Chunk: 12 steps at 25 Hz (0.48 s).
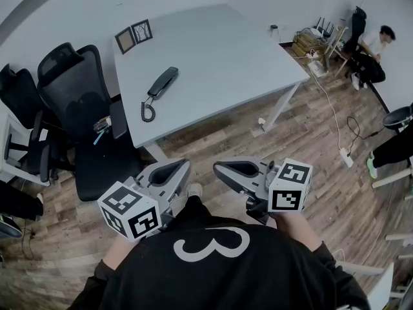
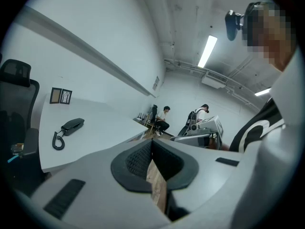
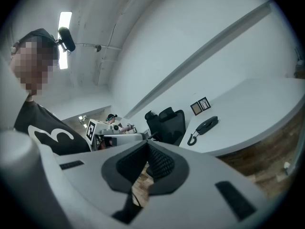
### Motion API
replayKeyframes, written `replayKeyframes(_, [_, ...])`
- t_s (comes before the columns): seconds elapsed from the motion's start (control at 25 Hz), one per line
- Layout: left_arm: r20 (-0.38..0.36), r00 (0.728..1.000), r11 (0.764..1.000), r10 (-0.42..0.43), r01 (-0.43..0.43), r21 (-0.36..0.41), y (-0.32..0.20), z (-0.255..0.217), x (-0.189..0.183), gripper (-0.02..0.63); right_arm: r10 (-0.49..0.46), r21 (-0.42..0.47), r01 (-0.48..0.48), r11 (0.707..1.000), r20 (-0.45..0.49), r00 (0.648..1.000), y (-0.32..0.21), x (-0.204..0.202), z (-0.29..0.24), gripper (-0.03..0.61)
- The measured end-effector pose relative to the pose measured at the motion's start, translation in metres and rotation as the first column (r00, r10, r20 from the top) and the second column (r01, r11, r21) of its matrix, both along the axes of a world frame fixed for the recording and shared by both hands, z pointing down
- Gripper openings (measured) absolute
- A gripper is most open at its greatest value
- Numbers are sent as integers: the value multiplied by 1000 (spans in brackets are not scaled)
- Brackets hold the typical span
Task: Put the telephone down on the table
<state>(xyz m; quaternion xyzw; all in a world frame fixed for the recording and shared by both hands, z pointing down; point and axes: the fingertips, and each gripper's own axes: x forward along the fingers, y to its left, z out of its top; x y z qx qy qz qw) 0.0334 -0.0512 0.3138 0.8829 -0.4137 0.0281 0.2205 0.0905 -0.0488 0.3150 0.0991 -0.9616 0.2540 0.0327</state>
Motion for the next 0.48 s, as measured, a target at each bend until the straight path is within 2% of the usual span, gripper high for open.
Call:
replayKeyframes(0.24, [-9,1000,1000,-6,6,-14,13,5,7,12,0,-2,0,1000,-1,1000,15,9,4,8])
replayKeyframes(0.48, [-50,999,999,8,-10,-37,-2,2,3,12,0,-17,0,1000,-9,1000,-3,-1,2,8])
